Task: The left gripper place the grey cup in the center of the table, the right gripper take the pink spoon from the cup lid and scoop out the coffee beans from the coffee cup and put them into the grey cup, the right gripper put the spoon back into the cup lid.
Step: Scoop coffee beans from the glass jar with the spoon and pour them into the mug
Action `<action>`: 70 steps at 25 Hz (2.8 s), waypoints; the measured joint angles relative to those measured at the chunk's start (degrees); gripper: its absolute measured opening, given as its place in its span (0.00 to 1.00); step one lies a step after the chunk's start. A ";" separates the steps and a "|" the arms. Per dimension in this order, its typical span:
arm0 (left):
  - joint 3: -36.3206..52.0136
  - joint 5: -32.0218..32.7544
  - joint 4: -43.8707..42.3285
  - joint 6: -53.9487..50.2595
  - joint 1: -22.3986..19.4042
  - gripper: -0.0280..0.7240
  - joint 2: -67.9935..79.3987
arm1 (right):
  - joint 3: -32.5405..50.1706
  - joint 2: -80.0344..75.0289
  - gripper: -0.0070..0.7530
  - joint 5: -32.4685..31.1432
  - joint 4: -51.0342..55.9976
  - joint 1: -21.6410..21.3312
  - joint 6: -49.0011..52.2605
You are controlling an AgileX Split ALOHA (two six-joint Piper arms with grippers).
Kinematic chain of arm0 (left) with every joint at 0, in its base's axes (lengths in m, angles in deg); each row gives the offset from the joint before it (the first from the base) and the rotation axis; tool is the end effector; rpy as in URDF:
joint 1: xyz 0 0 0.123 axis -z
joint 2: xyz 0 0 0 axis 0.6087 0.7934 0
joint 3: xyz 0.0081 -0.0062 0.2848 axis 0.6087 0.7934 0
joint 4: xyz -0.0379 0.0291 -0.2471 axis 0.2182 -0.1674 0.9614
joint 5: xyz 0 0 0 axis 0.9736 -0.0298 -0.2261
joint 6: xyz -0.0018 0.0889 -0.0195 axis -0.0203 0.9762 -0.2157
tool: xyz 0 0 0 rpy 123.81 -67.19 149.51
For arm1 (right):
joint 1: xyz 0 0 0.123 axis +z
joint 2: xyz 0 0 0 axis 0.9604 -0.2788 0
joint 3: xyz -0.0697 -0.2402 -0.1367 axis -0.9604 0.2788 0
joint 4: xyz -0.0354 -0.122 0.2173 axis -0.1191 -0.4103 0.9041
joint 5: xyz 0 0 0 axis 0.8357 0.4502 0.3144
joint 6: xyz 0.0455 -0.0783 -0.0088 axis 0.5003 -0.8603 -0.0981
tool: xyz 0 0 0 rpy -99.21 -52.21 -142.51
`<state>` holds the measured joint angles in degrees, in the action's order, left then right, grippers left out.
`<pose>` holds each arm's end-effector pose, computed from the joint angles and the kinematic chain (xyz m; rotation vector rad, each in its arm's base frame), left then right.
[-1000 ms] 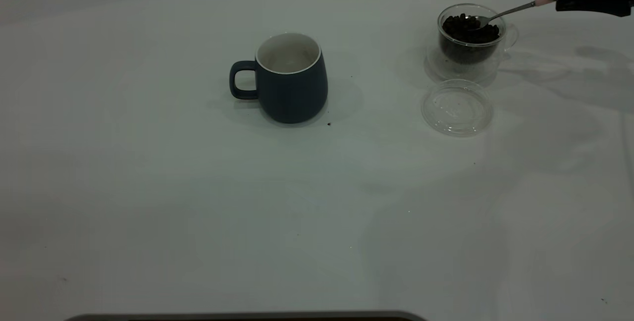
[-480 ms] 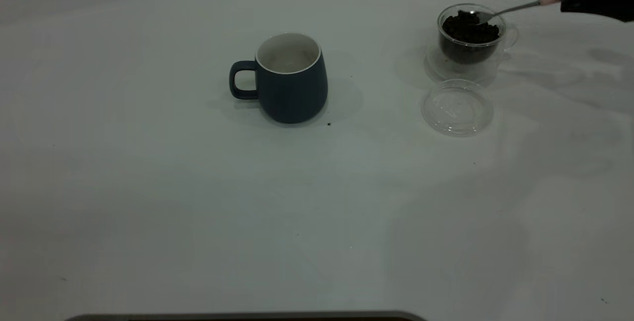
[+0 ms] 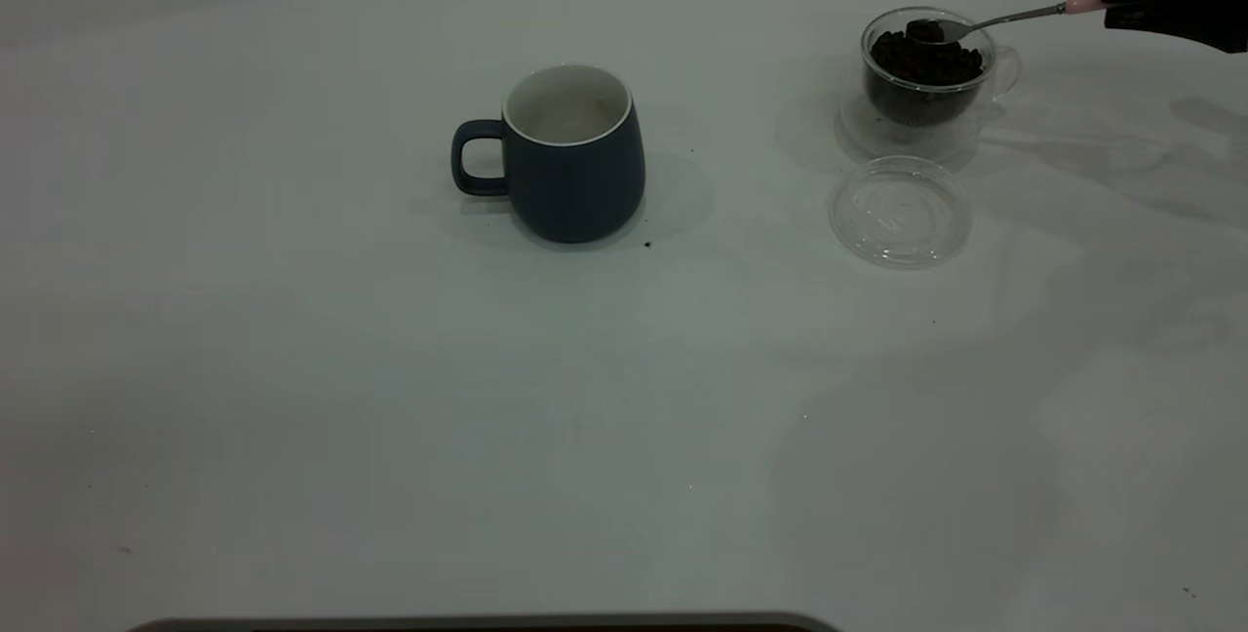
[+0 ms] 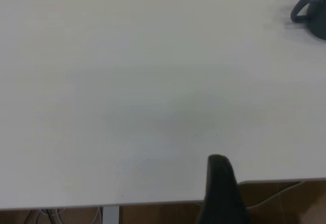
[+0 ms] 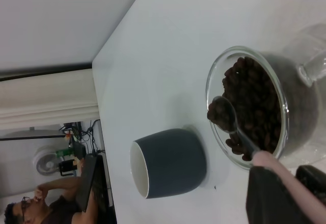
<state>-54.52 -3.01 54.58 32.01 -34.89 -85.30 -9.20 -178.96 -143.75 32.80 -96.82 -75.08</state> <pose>-0.0091 0.0015 0.2673 0.0350 2.1132 -0.0185 0.4199 -0.0896 0.0342 0.5193 2.3516 1.4530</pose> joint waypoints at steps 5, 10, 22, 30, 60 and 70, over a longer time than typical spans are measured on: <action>0.00 0.00 0.00 -0.05 0.00 0.79 0.00 | 0.00 0.00 0.14 -0.05 0.65 0.00 0.00; 0.00 0.00 0.00 -0.05 0.00 0.79 0.00 | 0.00 0.07 0.14 -0.05 1.05 0.12 0.00; 0.00 0.00 0.00 -0.05 0.00 0.79 0.00 | 0.00 3.06 0.14 -0.12 1.02 4.88 1.07; 0.00 0.00 0.00 -0.05 0.00 0.79 0.00 | 0.00 3.30 0.14 -0.12 2.83 12.12 1.92; 0.00 0.00 0.00 0.00 0.00 0.79 0.00 | 0.00 3.30 0.14 11.65 7.16 29.70 -7.29; 0.00 0.00 0.00 0.00 0.00 0.79 0.00 | 0.00 9.58 0.14 18.86 0.79 32.06 -18.93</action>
<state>-54.52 -3.01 54.58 32.01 -34.89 -85.30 -9.20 -169.37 -124.90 33.59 -64.76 -94.01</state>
